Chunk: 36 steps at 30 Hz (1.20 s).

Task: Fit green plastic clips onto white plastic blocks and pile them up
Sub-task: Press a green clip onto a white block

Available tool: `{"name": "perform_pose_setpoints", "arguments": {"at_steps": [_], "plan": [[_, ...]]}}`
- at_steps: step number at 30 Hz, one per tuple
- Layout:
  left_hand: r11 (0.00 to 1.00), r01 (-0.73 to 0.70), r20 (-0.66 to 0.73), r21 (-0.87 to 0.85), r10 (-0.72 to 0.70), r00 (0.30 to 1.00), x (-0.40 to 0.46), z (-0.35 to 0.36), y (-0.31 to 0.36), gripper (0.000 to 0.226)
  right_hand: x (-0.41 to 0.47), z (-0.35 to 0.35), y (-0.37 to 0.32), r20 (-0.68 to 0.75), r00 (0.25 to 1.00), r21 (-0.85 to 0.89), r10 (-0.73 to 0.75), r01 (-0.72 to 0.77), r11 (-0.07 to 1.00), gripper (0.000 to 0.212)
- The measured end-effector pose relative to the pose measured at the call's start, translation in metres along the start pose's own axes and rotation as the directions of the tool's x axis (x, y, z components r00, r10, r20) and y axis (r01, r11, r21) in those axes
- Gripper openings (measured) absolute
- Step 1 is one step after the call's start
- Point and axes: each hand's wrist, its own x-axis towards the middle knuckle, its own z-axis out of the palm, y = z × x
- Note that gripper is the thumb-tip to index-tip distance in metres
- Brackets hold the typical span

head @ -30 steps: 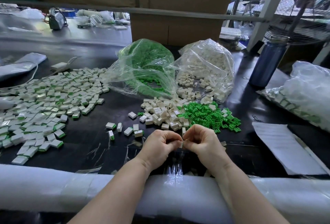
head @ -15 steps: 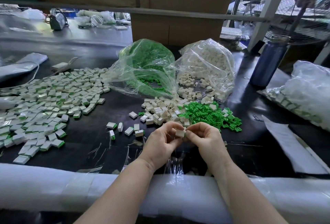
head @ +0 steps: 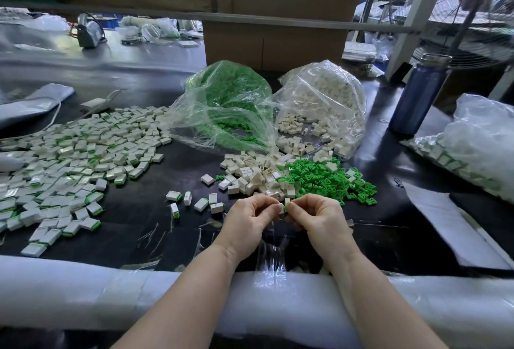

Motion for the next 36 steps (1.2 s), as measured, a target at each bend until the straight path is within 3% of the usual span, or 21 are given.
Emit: {"name": "perform_pose_setpoints", "arguments": {"at_steps": [11,22,25,28,32,36], "plan": [[0.995,0.025,0.067,0.094,-0.032,0.997,-0.0037,-0.0022,0.0001,0.009,-0.0013,-0.0003,-0.0014,0.075,0.997,-0.127,-0.002,0.011,0.992,0.024],[0.998,-0.026,0.006,0.052,0.026,1.000,-0.0022,0.0018,0.0005,0.008,-0.0022,0.0017,-0.0029,-0.001,1.000,-0.001,-0.003,0.003,1.000,0.009],[0.998,-0.039,0.018,0.055,0.038,0.999,-0.0026,0.0037,-0.0004,0.019,-0.0020,0.0004,-0.0033,-0.042,0.999,0.075,0.013,-0.010,0.997,0.007],[0.994,-0.061,0.014,0.091,0.060,0.998,-0.0034,0.0041,-0.0012,0.026,-0.0017,-0.0006,-0.0021,-0.043,0.999,0.044,0.012,-0.011,0.999,0.008],[0.995,-0.054,-0.042,0.085,0.058,0.997,-0.0012,0.0023,-0.0009,0.003,-0.0033,-0.0009,-0.0034,0.010,1.000,0.095,0.016,-0.017,0.995,0.011],[0.996,-0.030,-0.017,0.081,0.031,0.999,-0.0007,0.0003,-0.0006,0.009,-0.0023,0.0001,-0.0026,0.008,1.000,0.005,0.011,-0.011,1.000,0.010]]}}
